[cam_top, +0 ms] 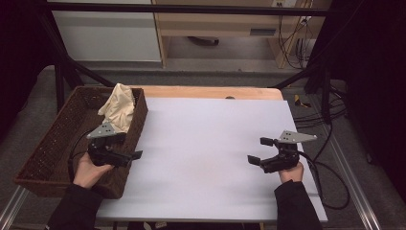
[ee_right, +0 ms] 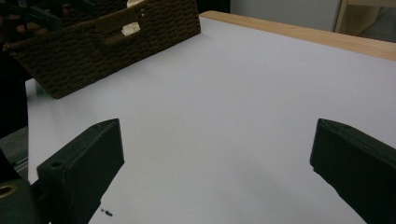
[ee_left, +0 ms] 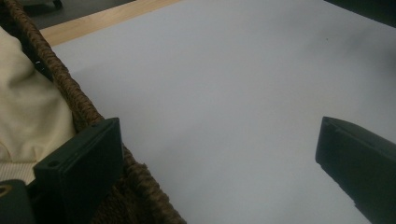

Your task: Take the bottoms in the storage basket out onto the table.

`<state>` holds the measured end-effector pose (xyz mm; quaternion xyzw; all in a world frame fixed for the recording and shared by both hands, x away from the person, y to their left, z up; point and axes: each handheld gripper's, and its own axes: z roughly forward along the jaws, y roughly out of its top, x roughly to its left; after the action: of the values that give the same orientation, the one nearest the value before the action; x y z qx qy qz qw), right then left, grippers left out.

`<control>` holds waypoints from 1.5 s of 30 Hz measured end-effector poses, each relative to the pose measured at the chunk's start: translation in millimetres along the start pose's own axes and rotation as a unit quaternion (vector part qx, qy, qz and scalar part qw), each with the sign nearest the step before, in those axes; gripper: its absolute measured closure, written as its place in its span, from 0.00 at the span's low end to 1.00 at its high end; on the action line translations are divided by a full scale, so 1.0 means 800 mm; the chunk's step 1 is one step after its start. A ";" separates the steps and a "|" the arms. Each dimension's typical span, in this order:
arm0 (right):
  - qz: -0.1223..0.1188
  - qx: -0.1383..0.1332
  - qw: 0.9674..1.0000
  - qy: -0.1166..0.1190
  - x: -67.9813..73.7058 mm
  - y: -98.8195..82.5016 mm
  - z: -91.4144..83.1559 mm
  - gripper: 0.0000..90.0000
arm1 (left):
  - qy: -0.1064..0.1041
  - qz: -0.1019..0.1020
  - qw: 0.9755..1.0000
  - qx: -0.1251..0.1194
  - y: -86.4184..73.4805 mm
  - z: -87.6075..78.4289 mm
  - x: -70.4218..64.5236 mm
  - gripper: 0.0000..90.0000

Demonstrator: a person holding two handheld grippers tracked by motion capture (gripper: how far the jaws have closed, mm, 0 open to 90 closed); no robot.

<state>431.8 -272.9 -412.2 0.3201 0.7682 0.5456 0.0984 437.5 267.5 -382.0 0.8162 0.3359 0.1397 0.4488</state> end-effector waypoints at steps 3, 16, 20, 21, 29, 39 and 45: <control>0.000 0.000 1.000 0.000 0.000 0.000 0.000 0.04 | 0.001 -0.001 1.000 -0.001 0.001 -0.001 -0.001 0.01; 0.002 0.002 1.000 -0.002 -0.001 0.000 0.000 0.04 | 0.005 0.000 1.000 -0.004 0.004 -0.007 0.000 0.01; 0.002 0.003 1.000 -0.002 -0.001 0.000 0.001 0.04 | 0.007 -0.001 1.000 -0.003 0.005 -0.009 0.001 0.01; 0.002 0.003 1.000 -0.002 -0.001 0.000 0.001 0.04 | 0.007 -0.001 1.000 -0.004 0.005 -0.010 0.001 0.01; 0.001 0.003 1.000 -0.002 -0.001 -0.001 0.001 0.04 | 0.012 -0.002 1.000 -0.006 0.007 -0.017 0.003 0.01; 0.004 0.005 1.000 -0.002 -0.001 -0.001 0.002 0.04 | 0.020 -0.004 1.000 -0.003 0.007 -0.024 0.006 0.01; 0.003 0.007 1.000 -0.003 -0.001 -0.002 0.003 0.04 | 0.024 -0.008 1.000 -0.004 0.008 -0.029 0.009 0.01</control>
<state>433.1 -271.5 -414.8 0.3242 0.7707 0.5399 0.0971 433.2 284.9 -364.3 0.8080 0.3526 0.1570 0.4452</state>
